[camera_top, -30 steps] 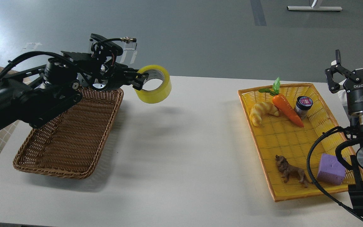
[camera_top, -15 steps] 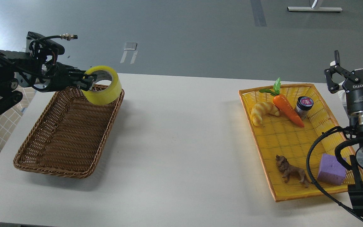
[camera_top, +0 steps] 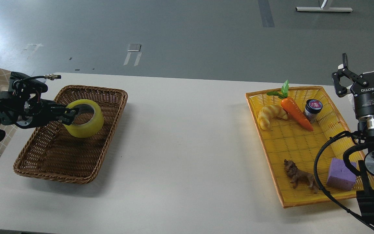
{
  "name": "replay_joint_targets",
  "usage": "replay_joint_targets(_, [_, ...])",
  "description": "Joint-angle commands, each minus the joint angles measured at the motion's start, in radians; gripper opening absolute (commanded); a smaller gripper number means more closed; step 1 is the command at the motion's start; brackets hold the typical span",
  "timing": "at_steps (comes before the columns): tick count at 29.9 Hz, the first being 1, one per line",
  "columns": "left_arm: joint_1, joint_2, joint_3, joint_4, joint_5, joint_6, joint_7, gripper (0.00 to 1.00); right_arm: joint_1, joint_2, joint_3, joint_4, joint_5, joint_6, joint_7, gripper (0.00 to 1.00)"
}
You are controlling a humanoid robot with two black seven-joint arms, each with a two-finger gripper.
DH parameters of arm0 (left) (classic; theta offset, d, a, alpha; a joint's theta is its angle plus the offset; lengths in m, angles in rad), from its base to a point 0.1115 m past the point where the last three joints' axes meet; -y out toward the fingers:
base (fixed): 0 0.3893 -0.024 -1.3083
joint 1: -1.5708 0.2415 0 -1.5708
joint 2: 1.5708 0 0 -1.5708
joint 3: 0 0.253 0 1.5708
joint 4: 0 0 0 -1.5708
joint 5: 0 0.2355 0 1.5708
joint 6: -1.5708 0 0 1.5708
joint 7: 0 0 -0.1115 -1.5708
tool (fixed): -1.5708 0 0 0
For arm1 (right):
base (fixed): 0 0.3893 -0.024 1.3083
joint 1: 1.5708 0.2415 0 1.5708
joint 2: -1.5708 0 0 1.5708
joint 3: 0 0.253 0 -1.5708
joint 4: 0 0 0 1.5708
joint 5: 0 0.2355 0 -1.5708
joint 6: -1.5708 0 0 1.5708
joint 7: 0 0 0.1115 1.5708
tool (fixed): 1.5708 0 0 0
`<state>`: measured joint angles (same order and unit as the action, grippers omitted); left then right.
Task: Place and transfer tape with both arms
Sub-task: 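Lift the tape roll and carry it over the wicker basket, then lower the tape roll into the basket and open the left gripper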
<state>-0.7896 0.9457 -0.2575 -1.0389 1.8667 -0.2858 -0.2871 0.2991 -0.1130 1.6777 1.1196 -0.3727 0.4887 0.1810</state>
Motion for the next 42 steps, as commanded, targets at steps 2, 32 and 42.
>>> replay_joint_targets(2, [0.012, -0.002, 0.001, 0.028, 0.000, 0.019, -0.004, 0.00, 0.000, 0.001, -0.001, 0.002, 0.000, 0.000, 0.000, 1.00])
replay_joint_targets(32, [0.085, -0.011, 0.000, 0.088, -0.011, 0.082, -0.014, 0.01, -0.006, 0.001, -0.001, 0.003, 0.000, 0.000, 0.000, 1.00])
replay_joint_targets(42, [0.085, -0.010, -0.002, 0.082, -0.012, 0.082, -0.014, 0.63, -0.006, 0.001, -0.001, 0.002, 0.000, 0.000, 0.000, 1.00])
